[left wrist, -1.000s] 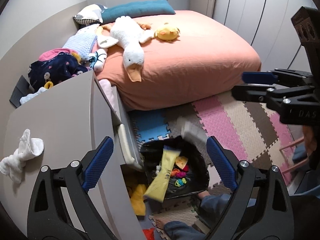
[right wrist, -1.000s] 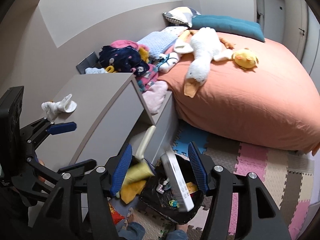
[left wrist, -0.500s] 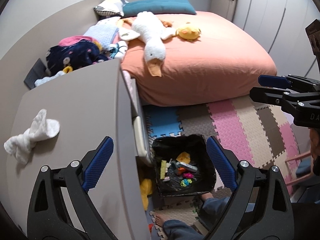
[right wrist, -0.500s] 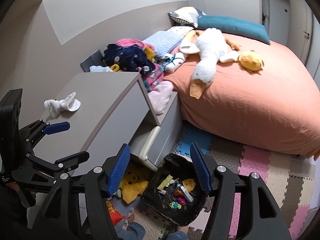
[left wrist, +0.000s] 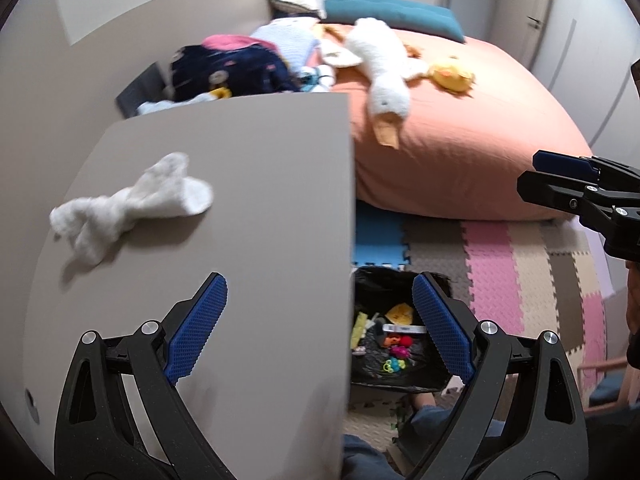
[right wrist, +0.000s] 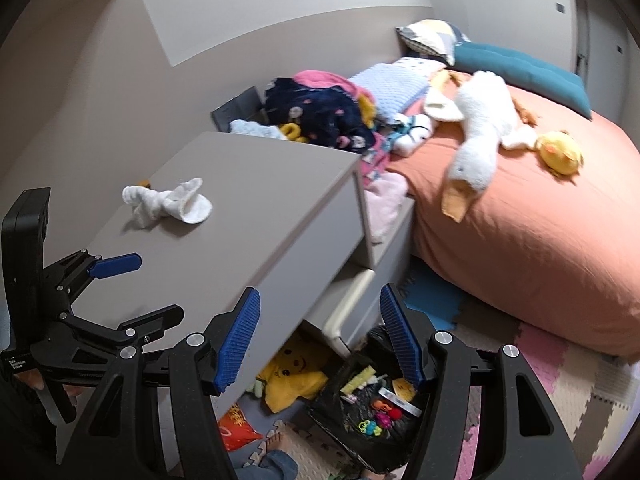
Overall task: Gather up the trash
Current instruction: 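Move both tools back over the desk toward the towel and orange toy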
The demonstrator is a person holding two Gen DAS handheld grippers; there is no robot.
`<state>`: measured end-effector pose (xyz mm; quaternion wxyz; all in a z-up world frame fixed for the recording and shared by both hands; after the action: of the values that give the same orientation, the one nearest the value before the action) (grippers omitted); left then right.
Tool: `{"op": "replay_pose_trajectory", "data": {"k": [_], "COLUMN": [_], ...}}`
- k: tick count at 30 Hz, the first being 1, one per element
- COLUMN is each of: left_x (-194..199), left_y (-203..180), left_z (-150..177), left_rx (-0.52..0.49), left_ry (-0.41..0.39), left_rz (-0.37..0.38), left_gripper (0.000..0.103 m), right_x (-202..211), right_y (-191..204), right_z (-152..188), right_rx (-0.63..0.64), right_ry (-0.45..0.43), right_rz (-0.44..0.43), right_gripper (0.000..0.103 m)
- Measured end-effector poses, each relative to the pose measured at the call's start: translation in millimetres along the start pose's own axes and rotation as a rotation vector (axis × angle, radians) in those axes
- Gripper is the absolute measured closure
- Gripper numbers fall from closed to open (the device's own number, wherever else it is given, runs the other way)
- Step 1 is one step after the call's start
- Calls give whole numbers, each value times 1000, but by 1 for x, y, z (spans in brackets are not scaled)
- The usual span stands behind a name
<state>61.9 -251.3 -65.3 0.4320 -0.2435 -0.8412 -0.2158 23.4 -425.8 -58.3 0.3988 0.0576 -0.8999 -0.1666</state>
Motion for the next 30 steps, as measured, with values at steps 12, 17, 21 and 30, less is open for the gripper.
{"op": "replay_pose_trajectory", "data": {"k": [12,17,21,30], "left_x": [-12,-23,-35,-68], "left_y": [76,105,131,174], "left_z": [1,-3,-9,-21], "left_rx": [180,266,357,519], "left_ry": [33,55,76,120], "left_rz": [-98,-113,-130,-138], "left_gripper": [12,12,12,12], "right_x": [-60,-84,-101,-131], "right_y": [50,64,71,78], "right_z": [-29,-42,-52,-80], "right_rx": [91,104,104,101], "right_ry": [44,50,52,38], "right_rz": [-80,-102,-109,-118], "right_gripper": [39,39,39,38]}}
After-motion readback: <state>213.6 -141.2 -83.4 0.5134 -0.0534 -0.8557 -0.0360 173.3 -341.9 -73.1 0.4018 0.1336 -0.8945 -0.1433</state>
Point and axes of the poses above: each gripper's, at about its wrist camera, not at the fingertips, and x roughly against the way its jaws point, y to its left, z to its underside, the point moved 7 cm from there along -x, roughly the way its jaws point, and after that the axes turned 8 degrees about -z, right-handed, at the moved point
